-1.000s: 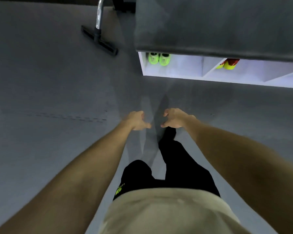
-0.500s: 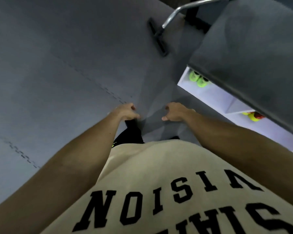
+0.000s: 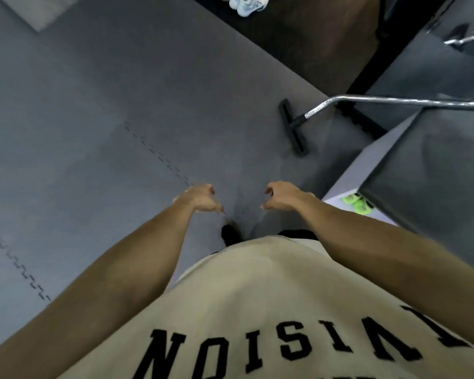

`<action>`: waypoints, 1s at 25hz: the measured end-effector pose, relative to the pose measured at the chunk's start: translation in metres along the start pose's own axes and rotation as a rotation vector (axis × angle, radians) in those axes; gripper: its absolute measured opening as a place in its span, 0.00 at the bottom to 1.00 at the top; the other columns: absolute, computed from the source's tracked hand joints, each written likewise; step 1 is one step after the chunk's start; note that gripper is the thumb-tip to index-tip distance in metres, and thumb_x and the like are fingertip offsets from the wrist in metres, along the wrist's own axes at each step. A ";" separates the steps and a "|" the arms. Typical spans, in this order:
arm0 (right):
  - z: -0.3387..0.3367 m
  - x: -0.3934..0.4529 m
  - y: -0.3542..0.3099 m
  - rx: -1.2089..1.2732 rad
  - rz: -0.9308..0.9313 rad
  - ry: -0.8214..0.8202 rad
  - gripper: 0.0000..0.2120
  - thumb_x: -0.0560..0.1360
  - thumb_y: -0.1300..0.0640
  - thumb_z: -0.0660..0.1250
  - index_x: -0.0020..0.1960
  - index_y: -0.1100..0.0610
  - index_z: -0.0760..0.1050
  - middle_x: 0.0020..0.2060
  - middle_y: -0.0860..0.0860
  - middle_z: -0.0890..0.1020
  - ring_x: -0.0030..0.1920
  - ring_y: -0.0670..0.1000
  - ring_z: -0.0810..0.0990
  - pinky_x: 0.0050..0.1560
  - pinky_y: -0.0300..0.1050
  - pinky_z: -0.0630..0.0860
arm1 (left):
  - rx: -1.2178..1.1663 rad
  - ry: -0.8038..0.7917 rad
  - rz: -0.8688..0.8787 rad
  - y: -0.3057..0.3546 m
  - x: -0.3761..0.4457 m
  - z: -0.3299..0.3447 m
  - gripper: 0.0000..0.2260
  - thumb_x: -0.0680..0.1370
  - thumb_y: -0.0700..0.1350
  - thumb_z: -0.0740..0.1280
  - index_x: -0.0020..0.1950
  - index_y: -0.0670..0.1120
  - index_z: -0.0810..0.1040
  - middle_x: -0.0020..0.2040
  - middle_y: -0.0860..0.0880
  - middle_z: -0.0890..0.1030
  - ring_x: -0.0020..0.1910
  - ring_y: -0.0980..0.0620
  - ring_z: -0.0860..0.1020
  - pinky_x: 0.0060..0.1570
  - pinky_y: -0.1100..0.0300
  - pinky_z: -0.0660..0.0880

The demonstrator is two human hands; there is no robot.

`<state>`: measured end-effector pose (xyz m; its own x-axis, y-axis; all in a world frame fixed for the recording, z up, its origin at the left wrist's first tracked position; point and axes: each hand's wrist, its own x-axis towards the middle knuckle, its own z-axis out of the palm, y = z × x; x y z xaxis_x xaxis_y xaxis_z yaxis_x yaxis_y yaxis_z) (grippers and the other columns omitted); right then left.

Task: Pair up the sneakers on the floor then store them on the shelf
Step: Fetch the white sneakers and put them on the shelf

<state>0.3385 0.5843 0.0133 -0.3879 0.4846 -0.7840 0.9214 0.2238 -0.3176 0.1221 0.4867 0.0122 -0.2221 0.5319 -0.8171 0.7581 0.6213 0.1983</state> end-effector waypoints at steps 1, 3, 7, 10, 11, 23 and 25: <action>-0.013 0.011 -0.018 0.013 -0.001 0.007 0.28 0.70 0.45 0.71 0.66 0.52 0.70 0.63 0.53 0.75 0.61 0.56 0.75 0.63 0.55 0.73 | 0.005 0.015 0.001 -0.006 0.009 -0.023 0.32 0.69 0.60 0.73 0.69 0.49 0.70 0.68 0.46 0.74 0.65 0.43 0.73 0.64 0.51 0.71; -0.037 0.034 -0.048 0.046 0.007 0.018 0.29 0.71 0.46 0.72 0.68 0.52 0.69 0.64 0.52 0.75 0.62 0.56 0.75 0.63 0.54 0.72 | 0.011 0.032 0.005 -0.014 0.029 -0.063 0.33 0.69 0.61 0.72 0.70 0.51 0.69 0.68 0.47 0.73 0.65 0.43 0.72 0.64 0.48 0.71; -0.086 0.089 -0.090 0.082 -0.003 0.016 0.29 0.72 0.46 0.71 0.69 0.54 0.67 0.65 0.53 0.73 0.64 0.56 0.73 0.64 0.53 0.71 | -0.015 0.041 0.015 -0.019 0.077 -0.132 0.34 0.65 0.64 0.71 0.68 0.55 0.69 0.65 0.49 0.74 0.61 0.44 0.75 0.60 0.49 0.73; -0.126 0.142 -0.114 0.082 -0.014 0.003 0.28 0.73 0.46 0.71 0.69 0.54 0.67 0.67 0.53 0.73 0.65 0.57 0.72 0.64 0.53 0.70 | -0.019 0.040 0.012 -0.016 0.120 -0.186 0.34 0.64 0.63 0.72 0.68 0.55 0.69 0.65 0.48 0.75 0.60 0.44 0.75 0.59 0.48 0.75; -0.143 0.163 -0.123 0.087 -0.023 0.002 0.29 0.72 0.46 0.71 0.69 0.54 0.67 0.67 0.53 0.73 0.66 0.57 0.72 0.64 0.53 0.70 | -0.020 0.044 0.011 -0.016 0.136 -0.207 0.34 0.66 0.62 0.72 0.69 0.54 0.69 0.66 0.47 0.74 0.61 0.44 0.75 0.60 0.49 0.75; -0.366 0.358 -0.232 0.070 0.003 0.016 0.30 0.71 0.46 0.72 0.70 0.51 0.67 0.69 0.53 0.72 0.67 0.57 0.73 0.65 0.52 0.70 | -0.104 0.061 0.003 -0.006 0.306 -0.464 0.32 0.70 0.59 0.73 0.70 0.51 0.69 0.70 0.47 0.71 0.67 0.44 0.71 0.62 0.53 0.70; -0.392 0.391 -0.252 0.078 -0.005 0.002 0.30 0.72 0.47 0.71 0.71 0.52 0.66 0.70 0.54 0.71 0.68 0.57 0.71 0.66 0.53 0.69 | -0.078 0.055 0.014 -0.009 0.338 -0.505 0.32 0.69 0.60 0.73 0.69 0.52 0.69 0.68 0.48 0.73 0.65 0.44 0.72 0.62 0.52 0.71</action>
<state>-0.0538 1.0490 -0.0040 -0.3921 0.4852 -0.7816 0.9185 0.1598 -0.3616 -0.2692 0.9515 0.0078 -0.2471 0.5703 -0.7834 0.7119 0.6553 0.2525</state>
